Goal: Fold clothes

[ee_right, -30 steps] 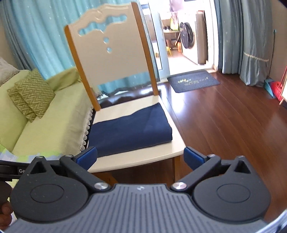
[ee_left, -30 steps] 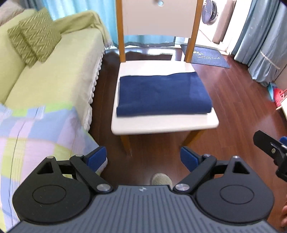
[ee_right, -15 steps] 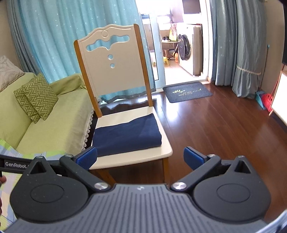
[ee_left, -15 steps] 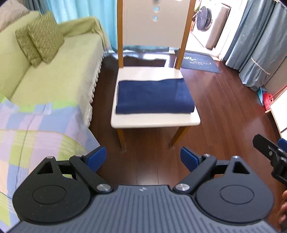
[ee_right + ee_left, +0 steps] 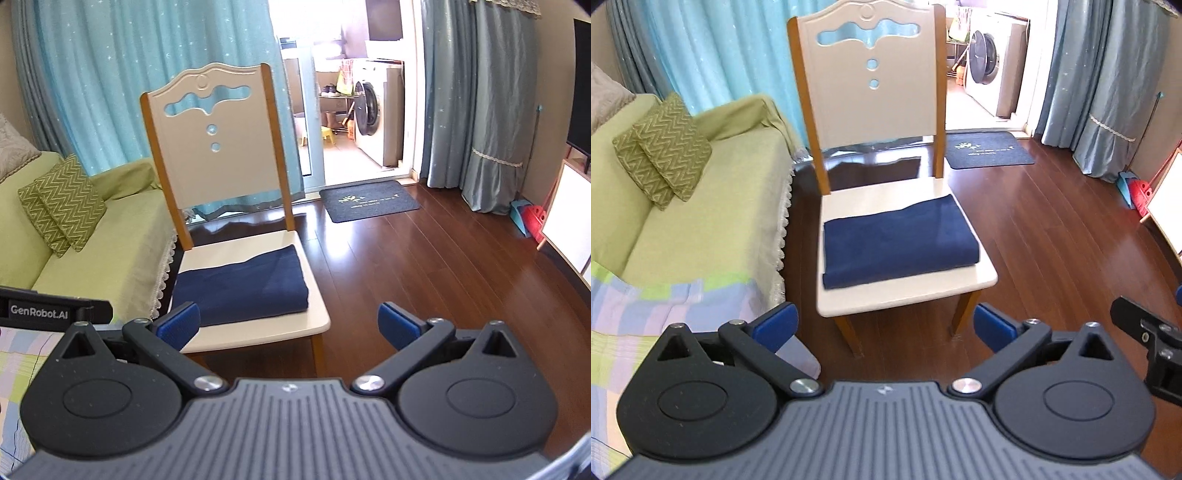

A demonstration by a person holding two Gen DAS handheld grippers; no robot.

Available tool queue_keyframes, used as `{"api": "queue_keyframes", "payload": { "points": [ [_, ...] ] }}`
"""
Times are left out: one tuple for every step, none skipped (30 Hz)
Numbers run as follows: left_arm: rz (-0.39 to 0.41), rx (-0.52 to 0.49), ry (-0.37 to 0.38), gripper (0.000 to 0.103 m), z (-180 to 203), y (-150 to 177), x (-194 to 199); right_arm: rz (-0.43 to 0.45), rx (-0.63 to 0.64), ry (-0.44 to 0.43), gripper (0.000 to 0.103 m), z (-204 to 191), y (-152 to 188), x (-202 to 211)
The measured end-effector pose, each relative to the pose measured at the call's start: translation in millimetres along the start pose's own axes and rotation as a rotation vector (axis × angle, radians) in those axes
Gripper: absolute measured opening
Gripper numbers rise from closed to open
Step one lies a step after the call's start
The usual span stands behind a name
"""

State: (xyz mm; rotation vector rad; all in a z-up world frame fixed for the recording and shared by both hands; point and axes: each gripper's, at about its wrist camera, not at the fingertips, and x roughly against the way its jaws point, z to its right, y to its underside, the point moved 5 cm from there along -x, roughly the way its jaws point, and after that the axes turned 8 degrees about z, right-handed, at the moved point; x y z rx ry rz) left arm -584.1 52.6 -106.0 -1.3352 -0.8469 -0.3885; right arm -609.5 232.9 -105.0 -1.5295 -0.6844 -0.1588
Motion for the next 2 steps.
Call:
{"api": "queue_keyframes", "payload": {
  "points": [
    [-0.022,0.032,0.025,0.102,1.9,0.5,-3.3,0.0,-0.003,0.002,0.102,2.1,-0.6,0.5],
    [-0.028,0.036,0.026,0.102,2.3,1.0,-4.4,0.001,-0.004,0.002,0.102,2.9,-1.5,0.5]
  ]
}}
